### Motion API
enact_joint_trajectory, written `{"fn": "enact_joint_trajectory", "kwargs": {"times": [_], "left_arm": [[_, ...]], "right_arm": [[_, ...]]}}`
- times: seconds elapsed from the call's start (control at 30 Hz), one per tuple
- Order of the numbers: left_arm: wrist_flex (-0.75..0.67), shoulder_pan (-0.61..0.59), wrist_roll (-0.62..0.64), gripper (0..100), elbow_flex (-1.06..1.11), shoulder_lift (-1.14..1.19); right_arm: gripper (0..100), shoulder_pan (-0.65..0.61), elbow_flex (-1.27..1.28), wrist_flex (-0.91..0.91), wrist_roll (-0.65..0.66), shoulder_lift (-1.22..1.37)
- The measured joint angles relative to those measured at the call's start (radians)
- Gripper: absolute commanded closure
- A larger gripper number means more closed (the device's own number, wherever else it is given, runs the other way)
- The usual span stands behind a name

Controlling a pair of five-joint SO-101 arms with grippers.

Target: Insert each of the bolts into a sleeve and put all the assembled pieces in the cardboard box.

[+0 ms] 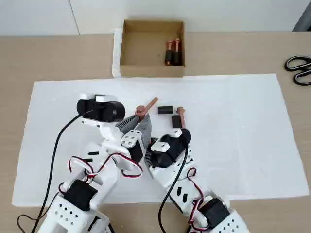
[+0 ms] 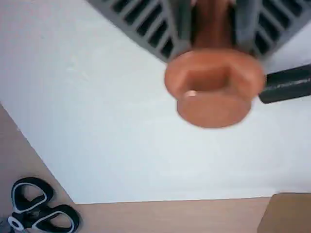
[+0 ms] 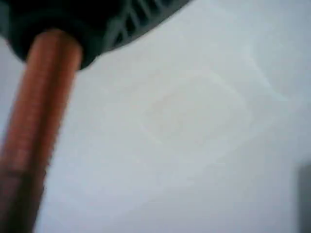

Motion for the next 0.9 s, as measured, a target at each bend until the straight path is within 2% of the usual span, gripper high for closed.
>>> {"fn": "enact_joint_trajectory", "kwargs": {"times": [0.9], "left_arm": [[0.069, 0.003, -0.040, 99, 0.026, -0.044]], "right_arm": [[99.5, -0.003, 0.000, 0.002, 0.000, 0.002]]}}
